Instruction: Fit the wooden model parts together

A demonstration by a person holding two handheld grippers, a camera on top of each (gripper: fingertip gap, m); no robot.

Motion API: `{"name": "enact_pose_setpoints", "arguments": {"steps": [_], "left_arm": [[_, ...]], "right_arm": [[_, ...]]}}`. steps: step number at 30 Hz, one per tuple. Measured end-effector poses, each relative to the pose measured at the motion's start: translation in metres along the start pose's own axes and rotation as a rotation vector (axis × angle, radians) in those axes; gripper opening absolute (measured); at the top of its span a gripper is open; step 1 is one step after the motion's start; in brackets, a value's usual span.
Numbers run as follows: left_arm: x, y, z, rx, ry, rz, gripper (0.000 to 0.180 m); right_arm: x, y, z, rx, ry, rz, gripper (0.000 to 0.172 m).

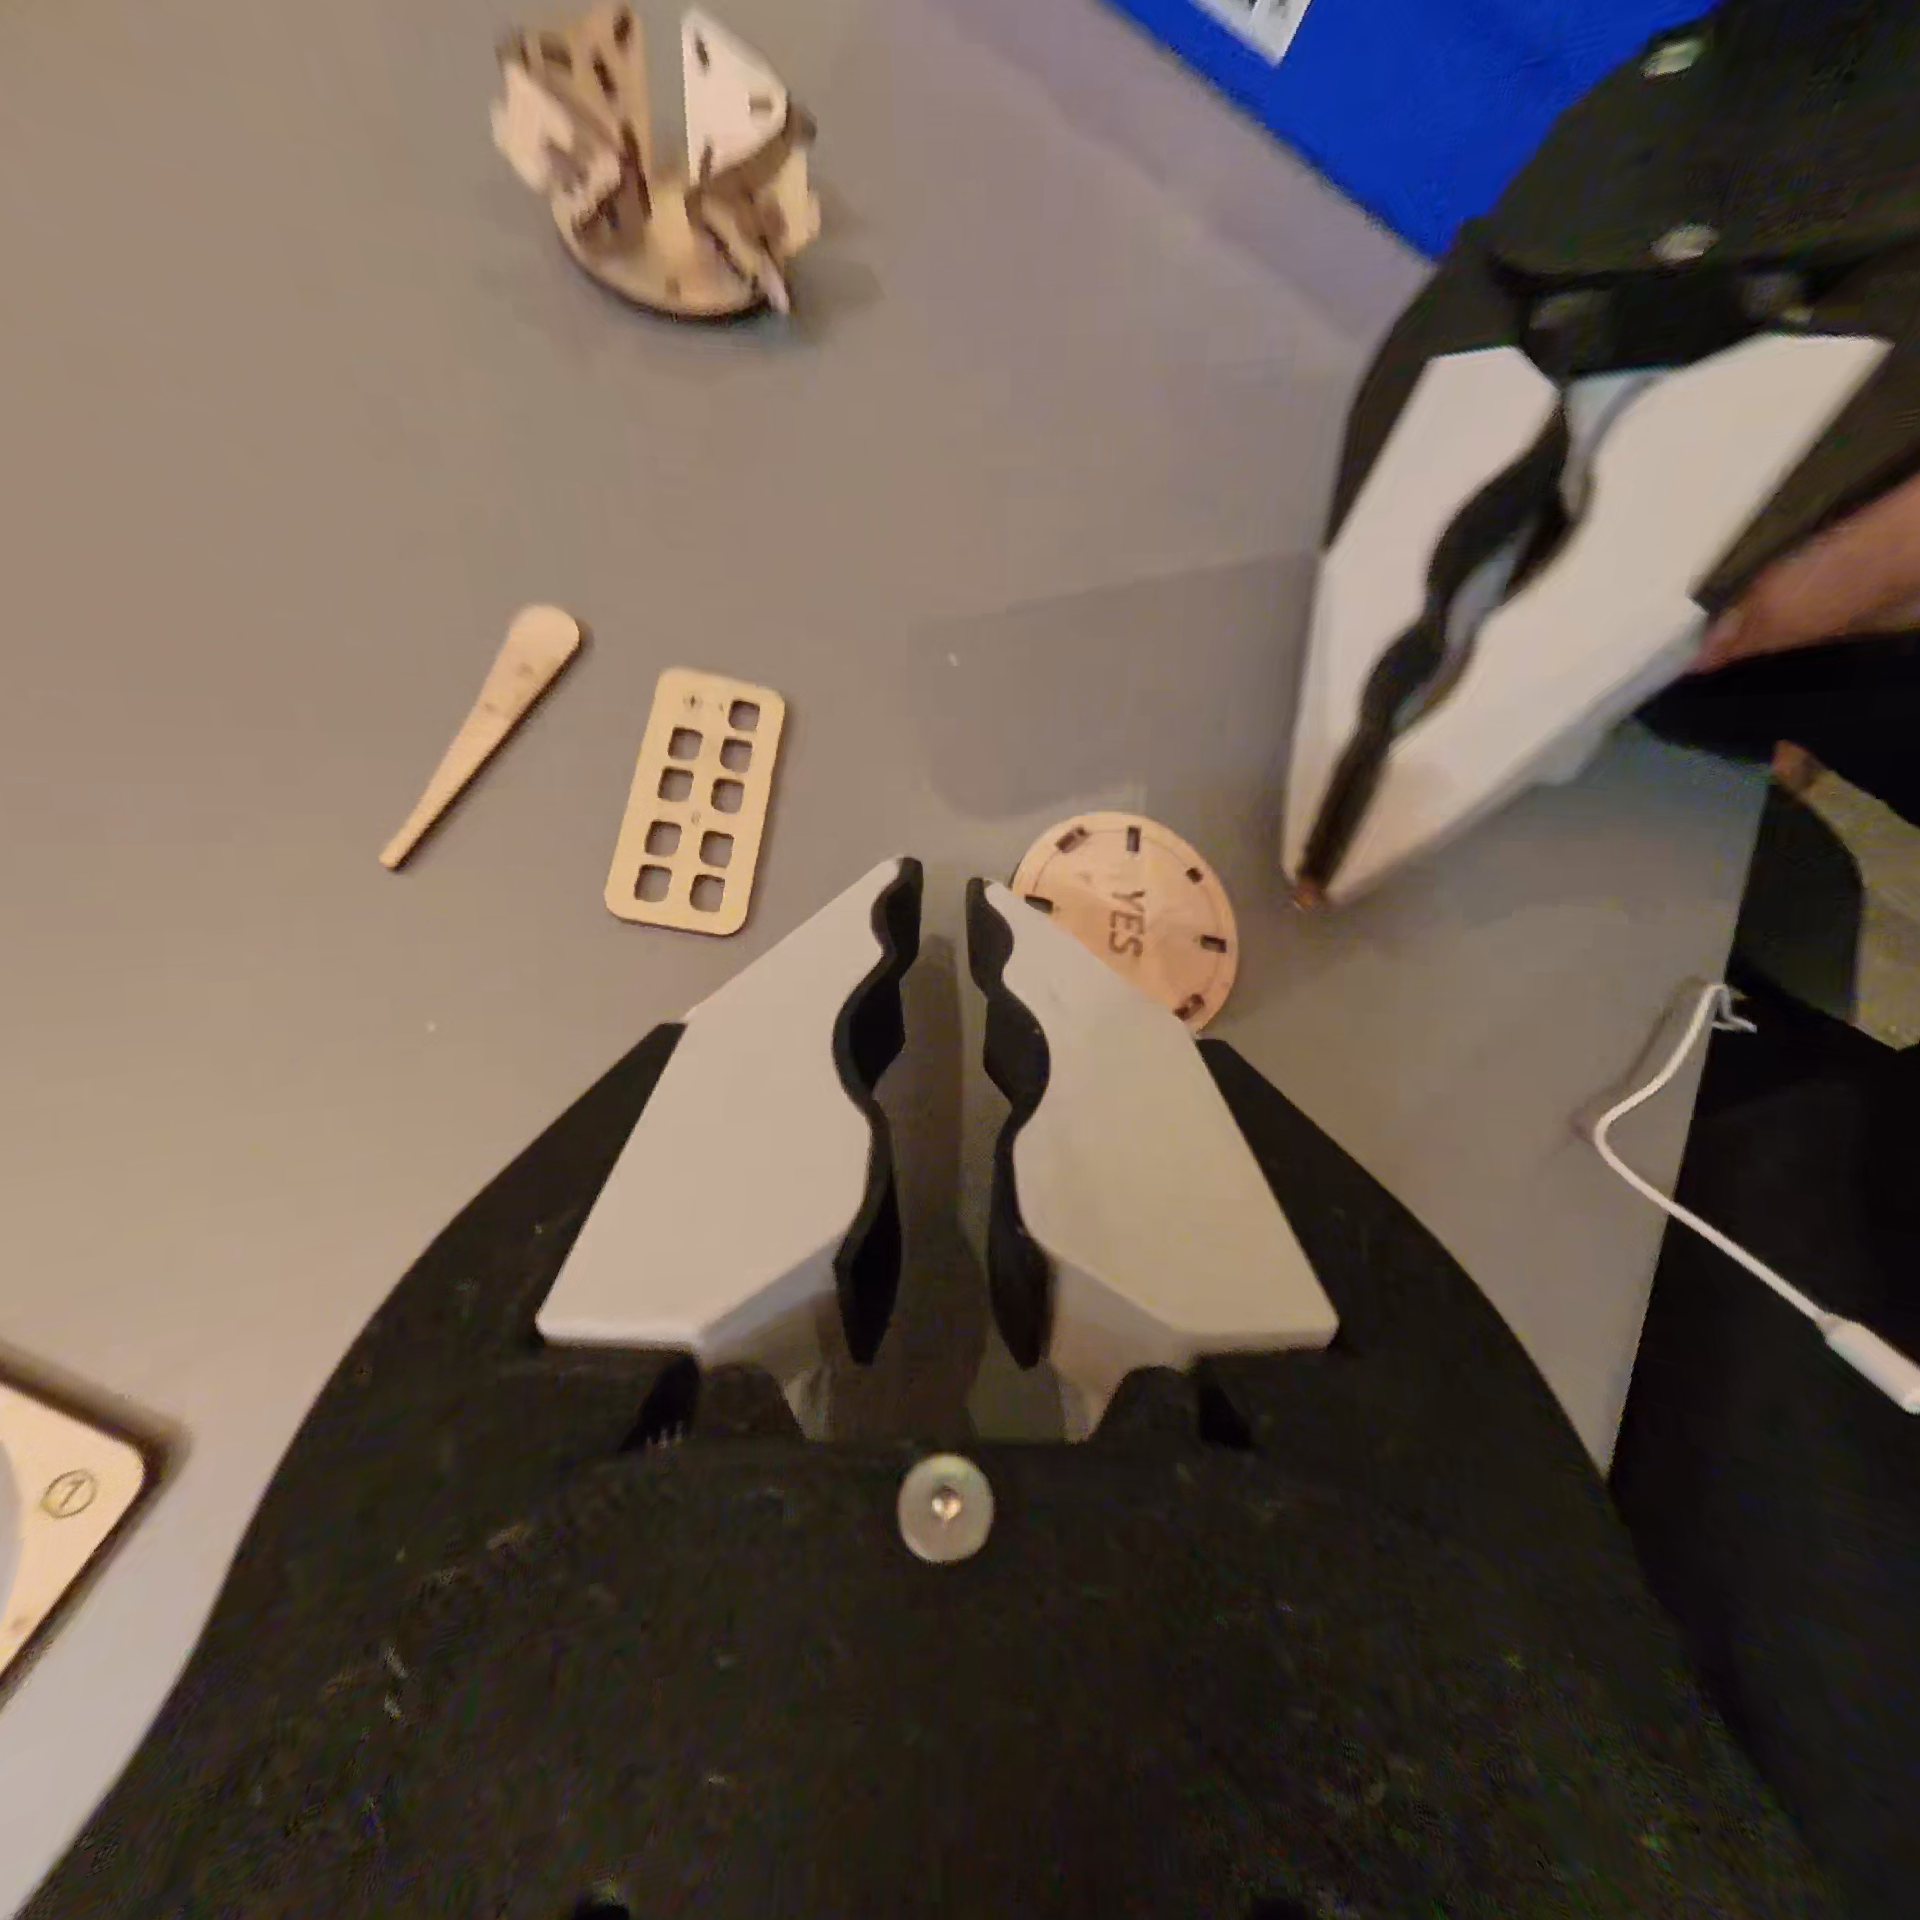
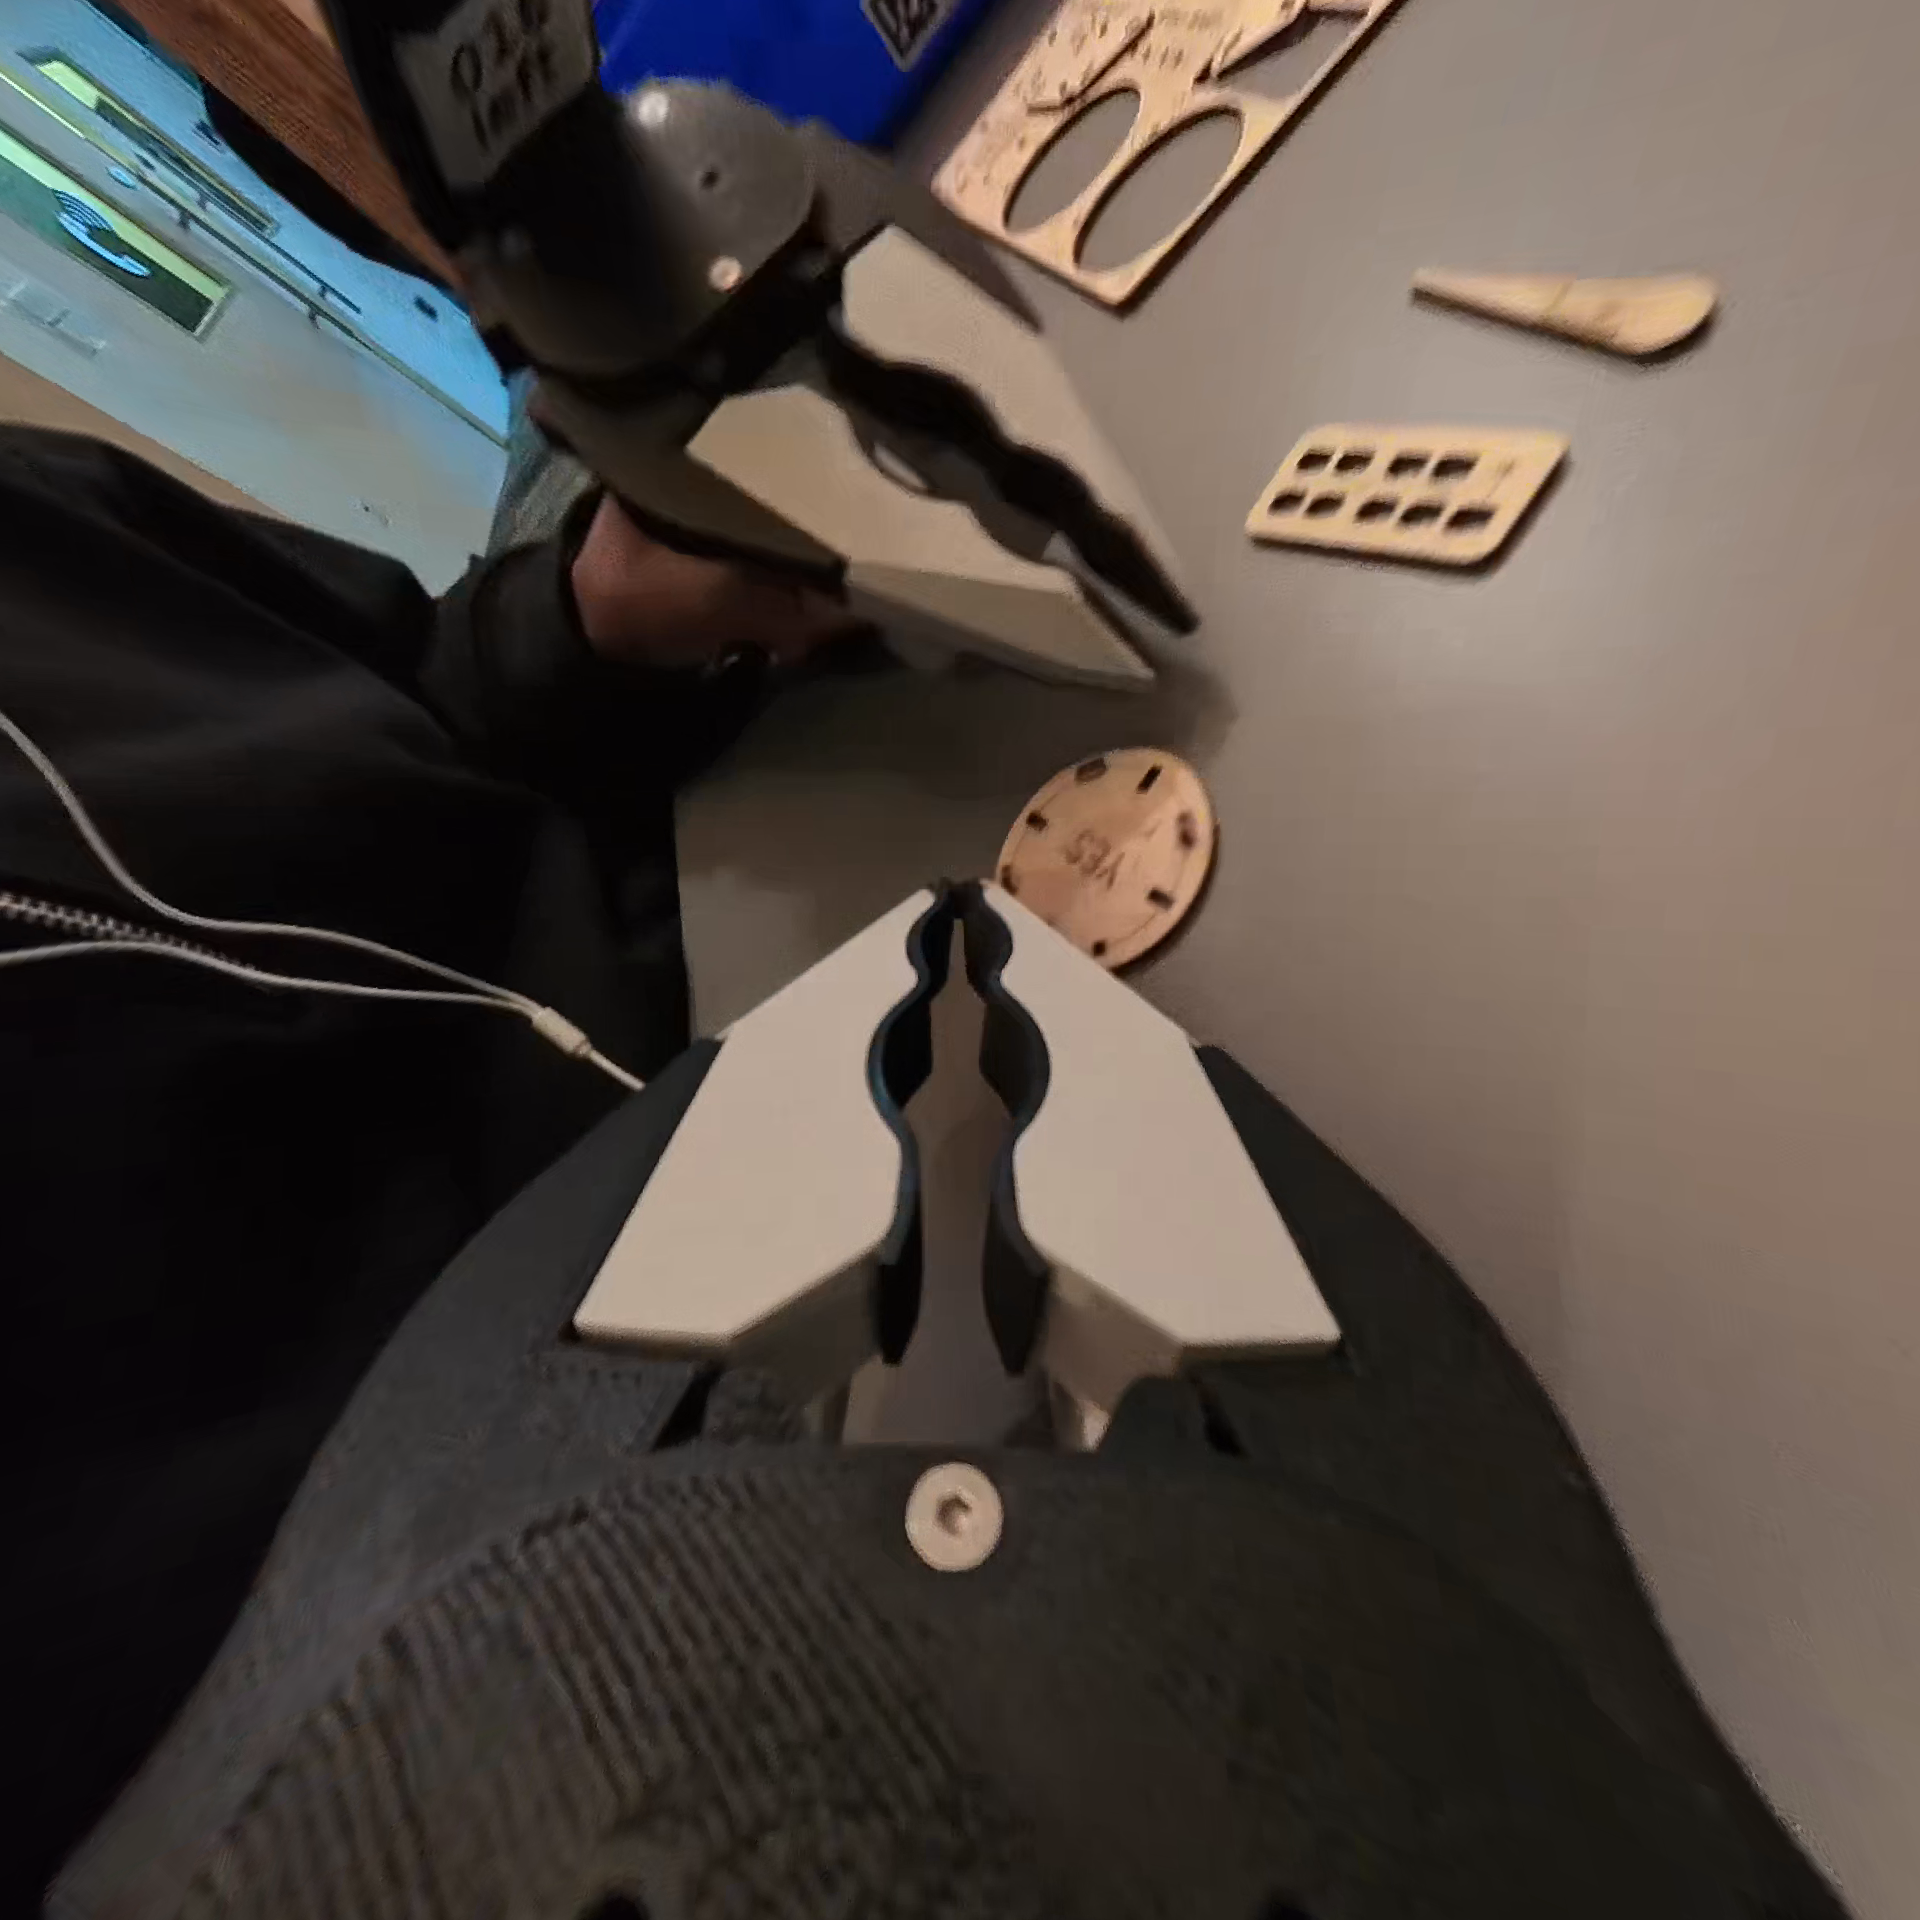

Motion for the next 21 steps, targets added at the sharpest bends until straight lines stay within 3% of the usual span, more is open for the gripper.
{"name": "enact_pose_setpoints", "arguments": {"steps": [9, 14, 21], "left_arm": [[0.018, -0.017, -0.002, -0.089, -0.099, 0.065, 0.000], [0.066, -0.033, 0.010, -0.115, -0.346, 0.161, 0.000], [0.045, -0.004, 0.013, 0.040, -0.235, 0.084, 0.000]], "right_arm": [[0.025, -0.015, 0.002, -0.032, -0.184, 0.019, 0.000], [0.038, -0.008, 0.013, -0.021, -0.240, 0.040, 0.000], [0.039, -0.001, 0.026, -0.051, -0.261, 0.034, 0.000]]}}
Point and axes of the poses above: each gripper's, where its closed fingertips meet, z back along the fingers, y out of its top, x = y × z across the jaws, the point moved 1 cm from there along z, back along the fingers, and after that the axes turned 5 degrees about x, right-handed, at the moved point
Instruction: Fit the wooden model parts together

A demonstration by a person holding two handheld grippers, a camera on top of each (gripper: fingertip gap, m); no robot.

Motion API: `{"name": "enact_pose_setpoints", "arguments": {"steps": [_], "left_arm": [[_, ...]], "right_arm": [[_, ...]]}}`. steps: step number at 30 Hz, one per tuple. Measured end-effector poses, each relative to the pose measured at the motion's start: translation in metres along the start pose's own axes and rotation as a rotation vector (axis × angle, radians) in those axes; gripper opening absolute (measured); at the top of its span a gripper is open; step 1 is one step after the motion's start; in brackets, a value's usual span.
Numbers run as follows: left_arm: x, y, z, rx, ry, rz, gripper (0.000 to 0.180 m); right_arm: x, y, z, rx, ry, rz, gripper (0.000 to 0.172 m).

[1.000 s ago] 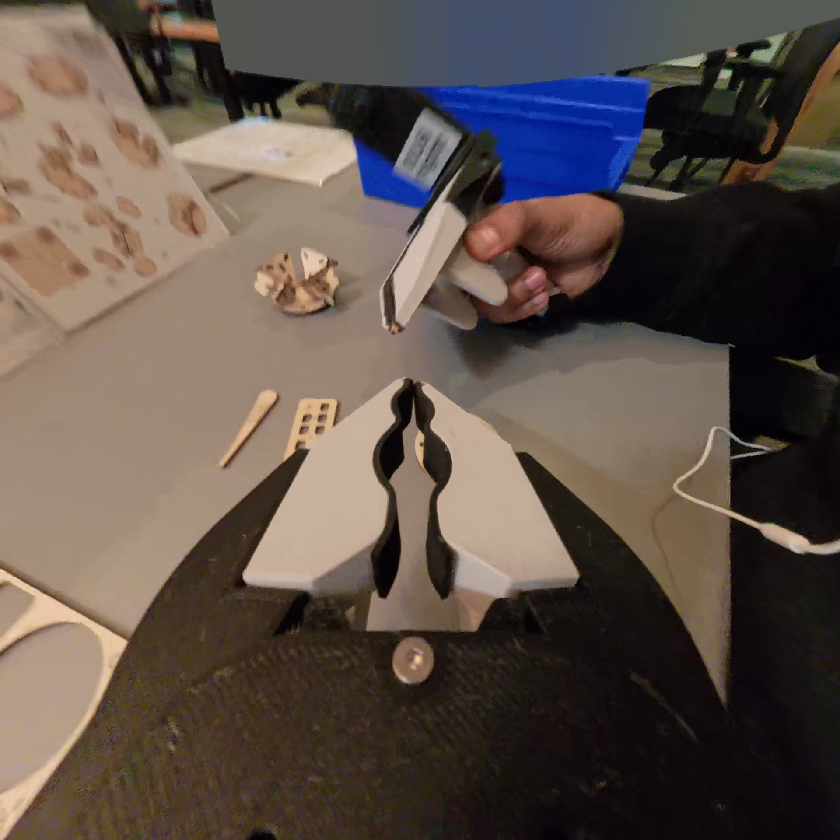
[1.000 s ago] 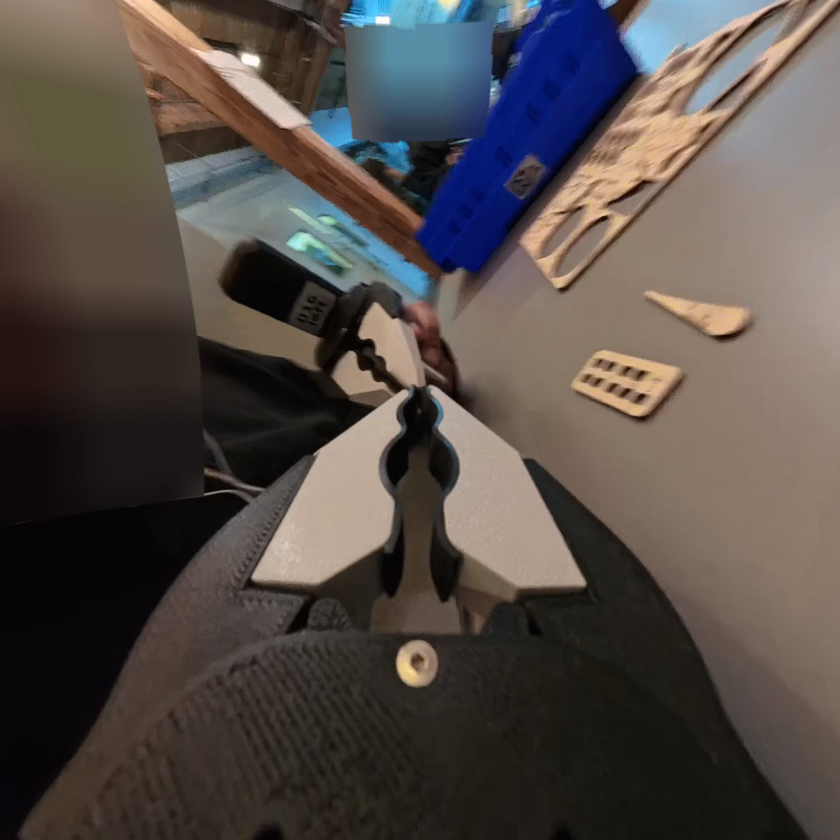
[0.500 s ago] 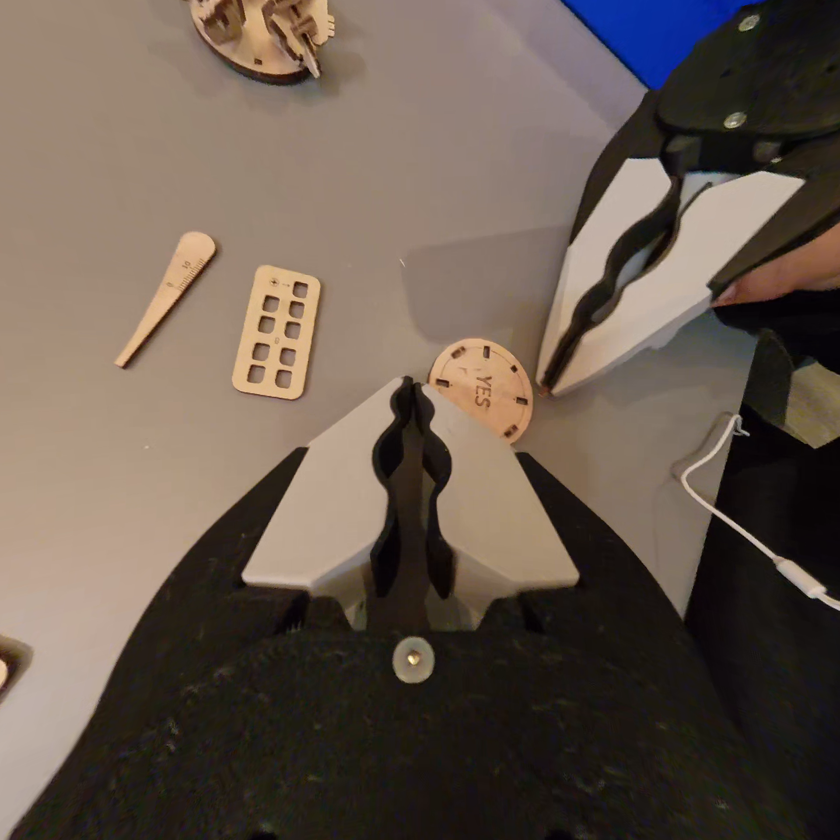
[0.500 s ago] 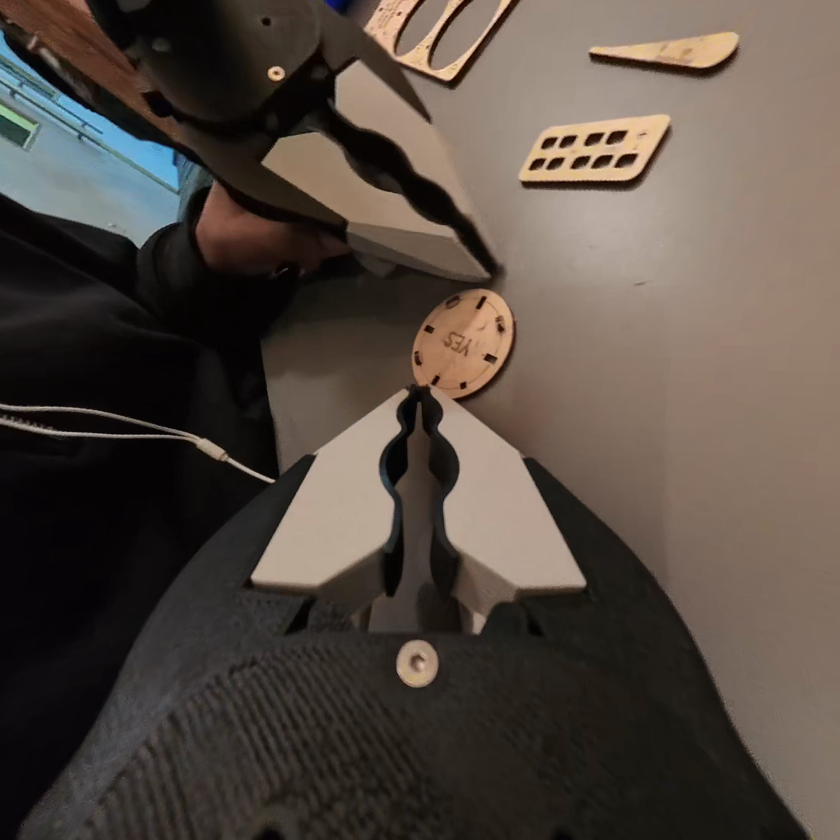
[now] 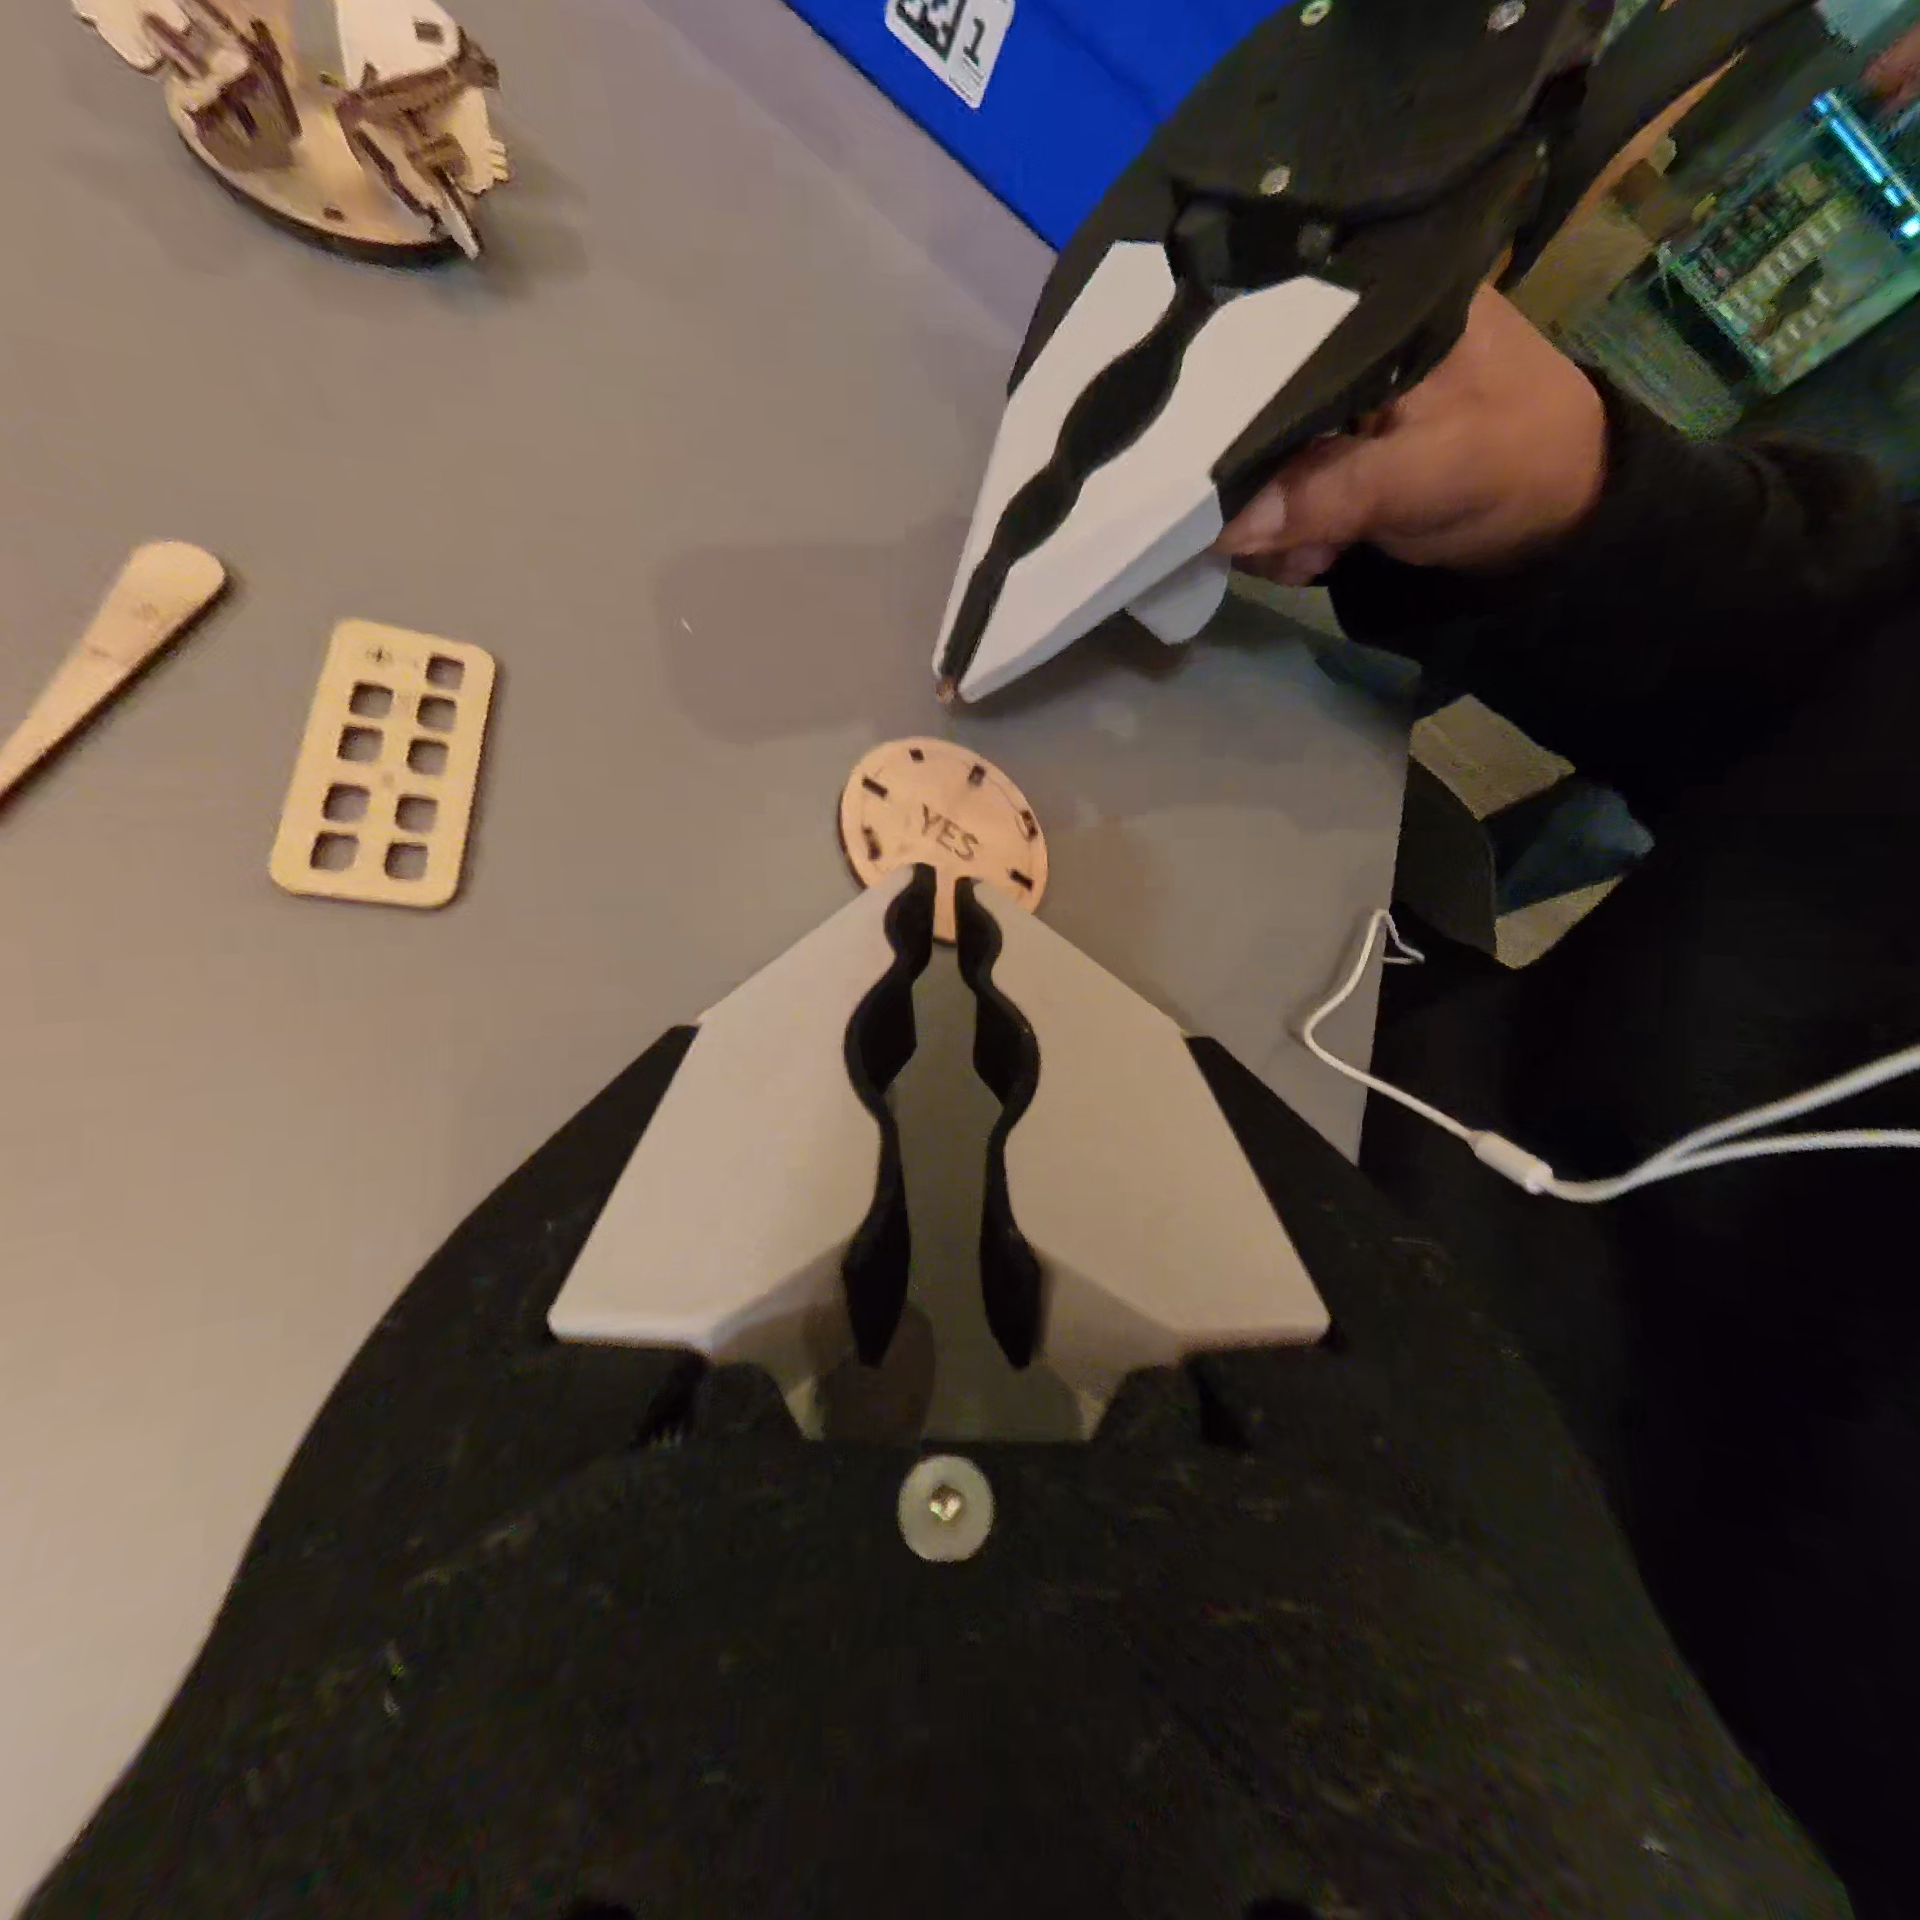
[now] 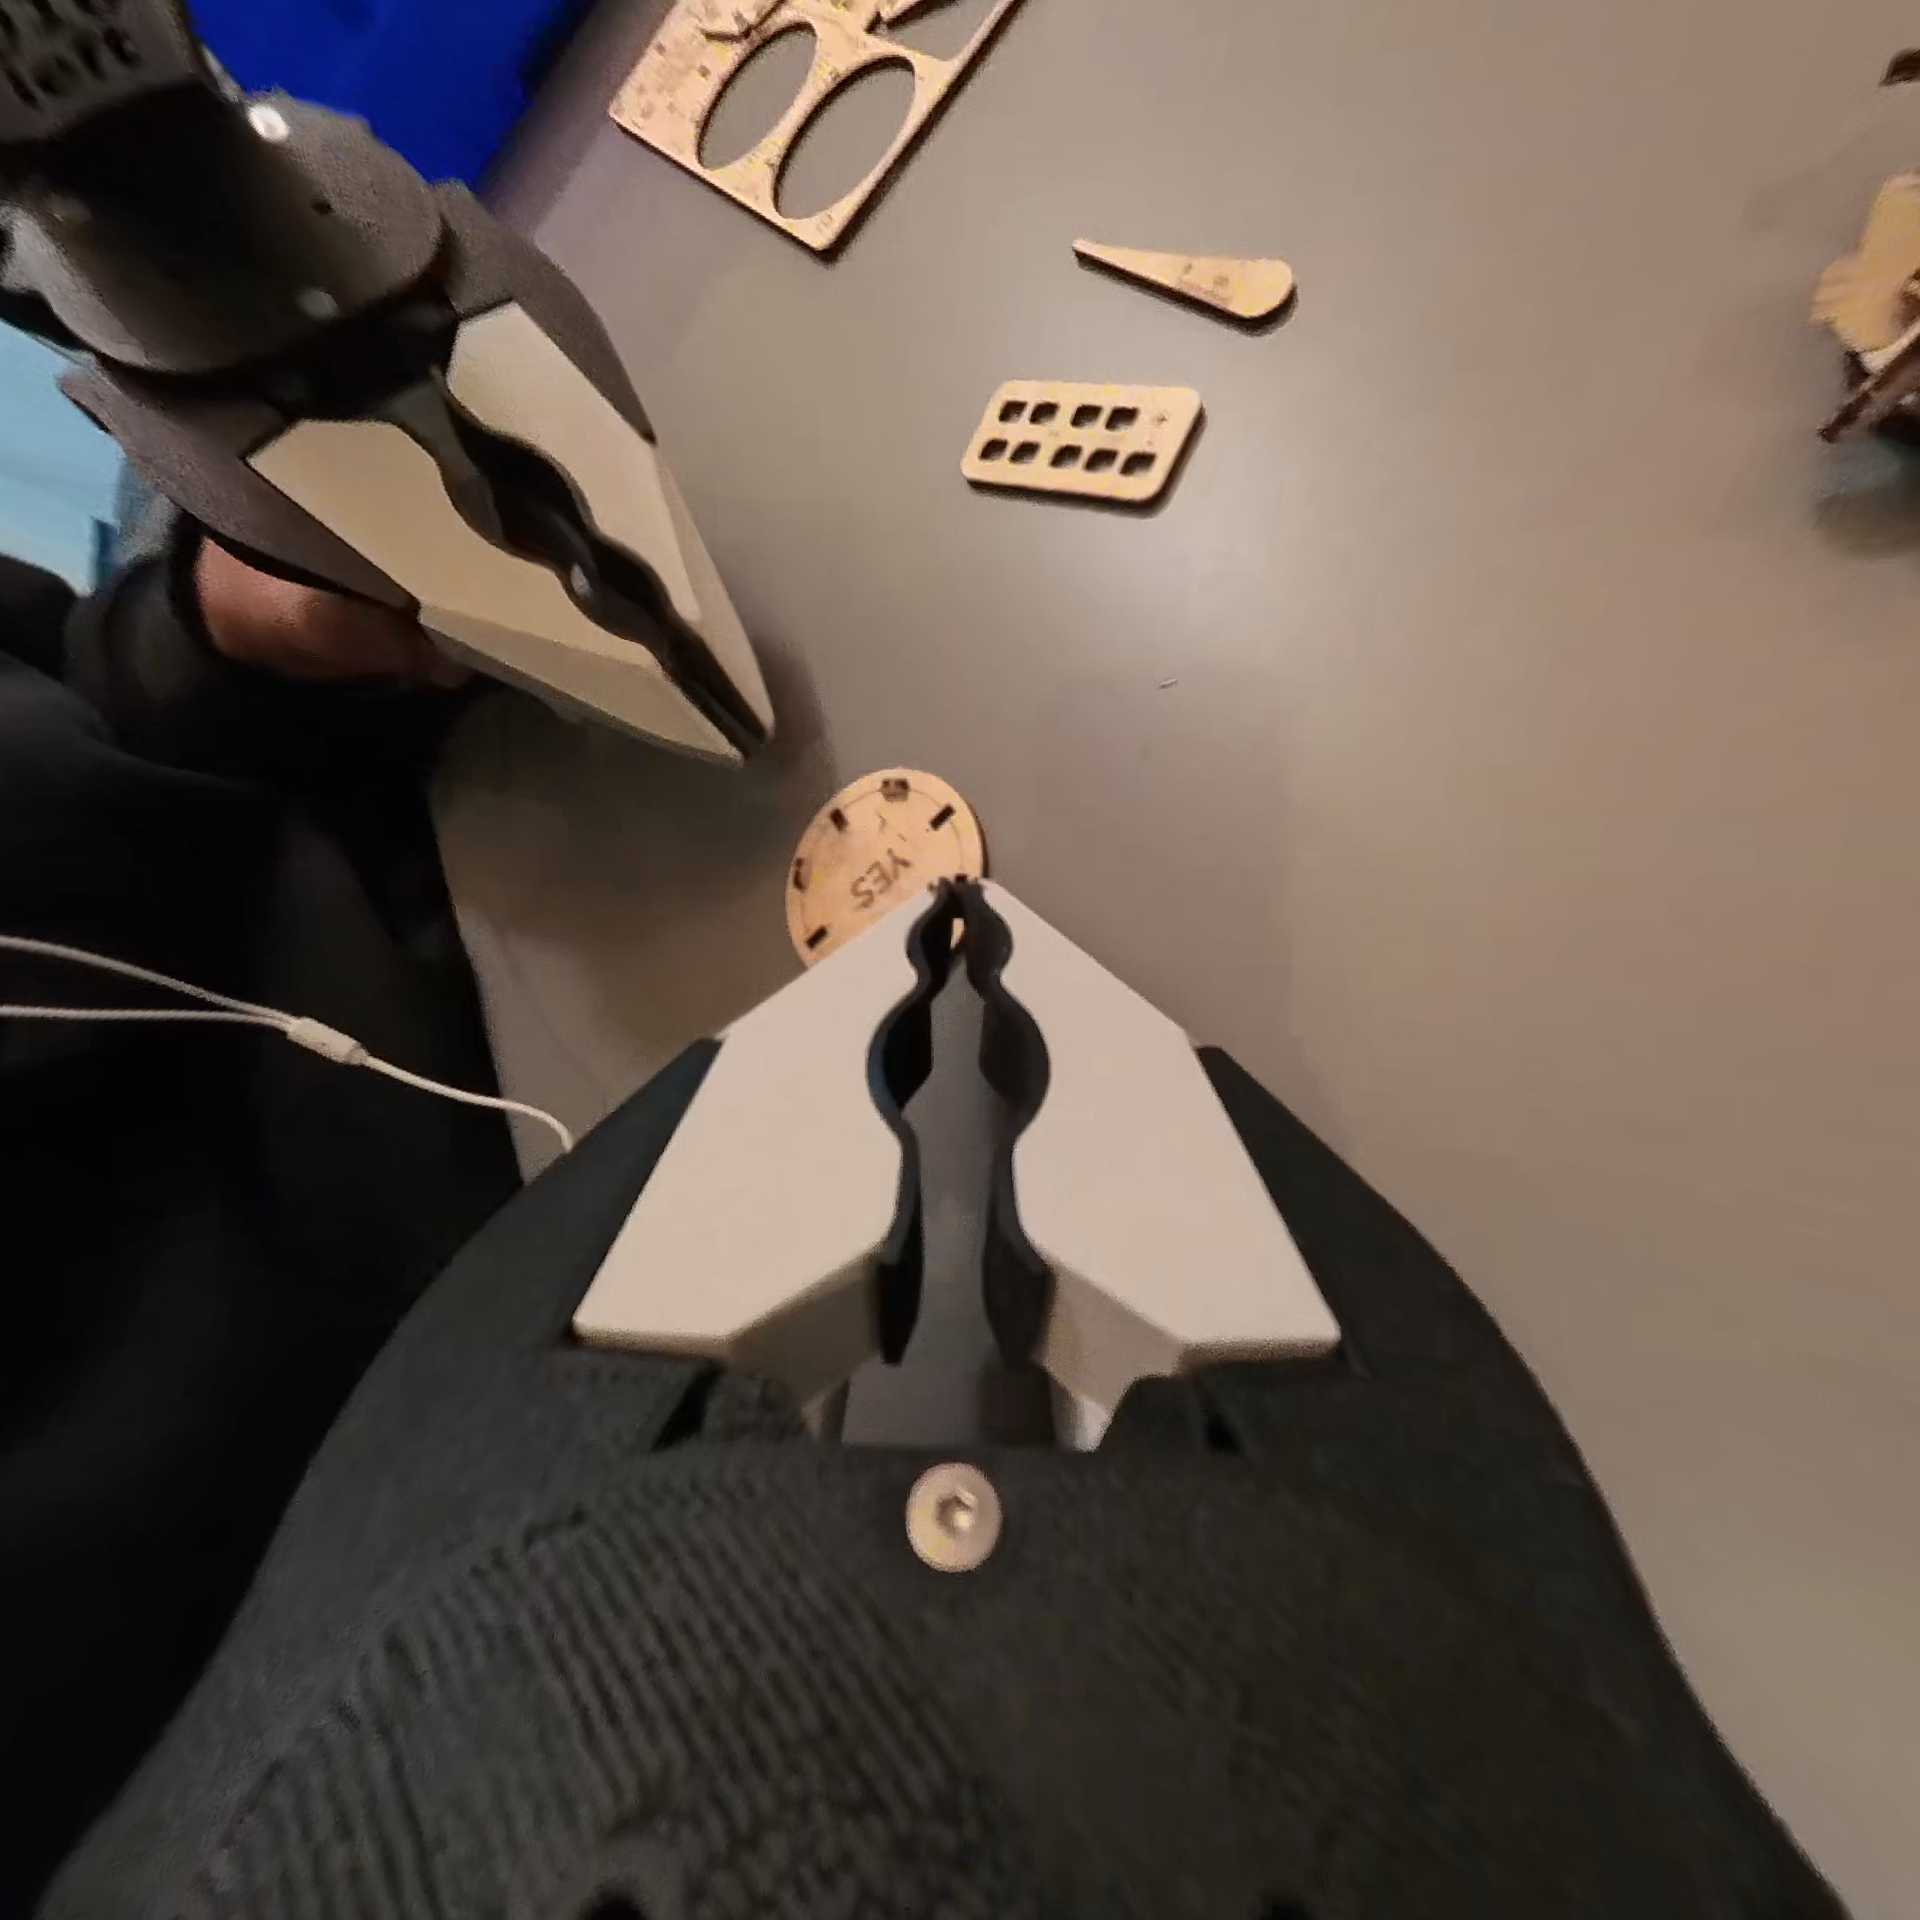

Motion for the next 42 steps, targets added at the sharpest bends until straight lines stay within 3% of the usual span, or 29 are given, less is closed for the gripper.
{"name": "enact_pose_setpoints", "arguments": {"steps": [6, 21, 42], "left_arm": [[-0.003, -0.007, -0.023, -0.112, 0.013, -0.037, 0.000], [0.002, -0.015, -0.024, -0.136, -0.063, 0.098, 0.000], [-0.003, -0.013, -0.022, -0.118, -0.067, 0.166, 0.000]], "right_arm": [[-0.003, 0.001, -0.008, -0.099, -0.063, 0.037, 0.000], [-0.005, -0.007, -0.013, -0.294, -0.239, 0.083, 0.000], [-0.003, -0.002, -0.019, -0.531, -0.264, 0.103, 0.000]]}}
Point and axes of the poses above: each gripper's, where its closed fingertips meet, z back along the fingers, y out of its top, x = y × z across the jaws, the point moved 1 cm from there along z, back along the fingers, and after that the axes turned 5 degrees about x, right-handed, at the moved point
